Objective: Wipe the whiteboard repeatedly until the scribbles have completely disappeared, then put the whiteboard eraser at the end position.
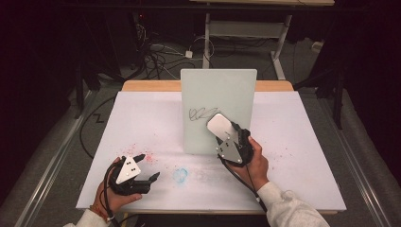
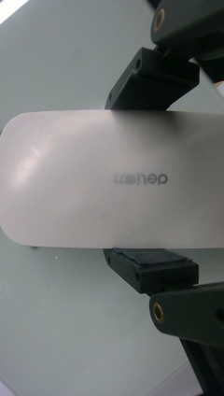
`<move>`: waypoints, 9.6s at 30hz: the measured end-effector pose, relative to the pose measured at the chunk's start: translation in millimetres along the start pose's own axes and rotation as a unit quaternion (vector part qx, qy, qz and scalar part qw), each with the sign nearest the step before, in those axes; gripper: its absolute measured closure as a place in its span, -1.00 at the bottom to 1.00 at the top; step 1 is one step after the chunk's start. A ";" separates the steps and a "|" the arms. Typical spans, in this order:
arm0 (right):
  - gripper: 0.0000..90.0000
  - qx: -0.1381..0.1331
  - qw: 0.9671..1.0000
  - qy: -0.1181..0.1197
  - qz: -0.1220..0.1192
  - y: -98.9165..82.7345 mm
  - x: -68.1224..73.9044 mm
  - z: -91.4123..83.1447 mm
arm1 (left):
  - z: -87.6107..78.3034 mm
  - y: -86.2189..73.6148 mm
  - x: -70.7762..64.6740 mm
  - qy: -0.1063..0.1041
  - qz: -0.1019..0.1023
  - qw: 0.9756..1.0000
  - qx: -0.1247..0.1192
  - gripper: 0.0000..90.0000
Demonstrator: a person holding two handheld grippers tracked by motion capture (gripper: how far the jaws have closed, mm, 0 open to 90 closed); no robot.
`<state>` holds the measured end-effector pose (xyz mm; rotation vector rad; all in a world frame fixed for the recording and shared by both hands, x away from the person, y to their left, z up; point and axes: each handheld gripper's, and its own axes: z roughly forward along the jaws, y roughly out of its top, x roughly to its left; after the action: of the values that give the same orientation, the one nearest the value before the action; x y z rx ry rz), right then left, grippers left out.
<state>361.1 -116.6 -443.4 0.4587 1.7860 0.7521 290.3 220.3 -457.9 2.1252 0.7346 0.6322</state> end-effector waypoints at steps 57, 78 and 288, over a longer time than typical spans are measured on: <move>-0.31 -0.030 0.999 -0.017 -0.006 65.0 24.7 24.6 | -1.4 -2.1 0.0 -0.007 -0.007 1.000 0.003 -0.54; -0.31 -0.018 0.999 -0.035 0.001 52.4 13.0 19.1 | -1.4 -3.0 -0.2 -0.007 -0.008 1.000 0.004 -0.54; -0.32 0.095 0.894 0.434 -0.054 -4.3 11.1 -20.3 | 6.3 1.4 -3.8 -0.006 0.020 1.000 0.012 -0.54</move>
<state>338.6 -118.1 -450.0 0.1326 2.7158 0.7610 292.0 213.8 -461.1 2.1685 0.6977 0.6348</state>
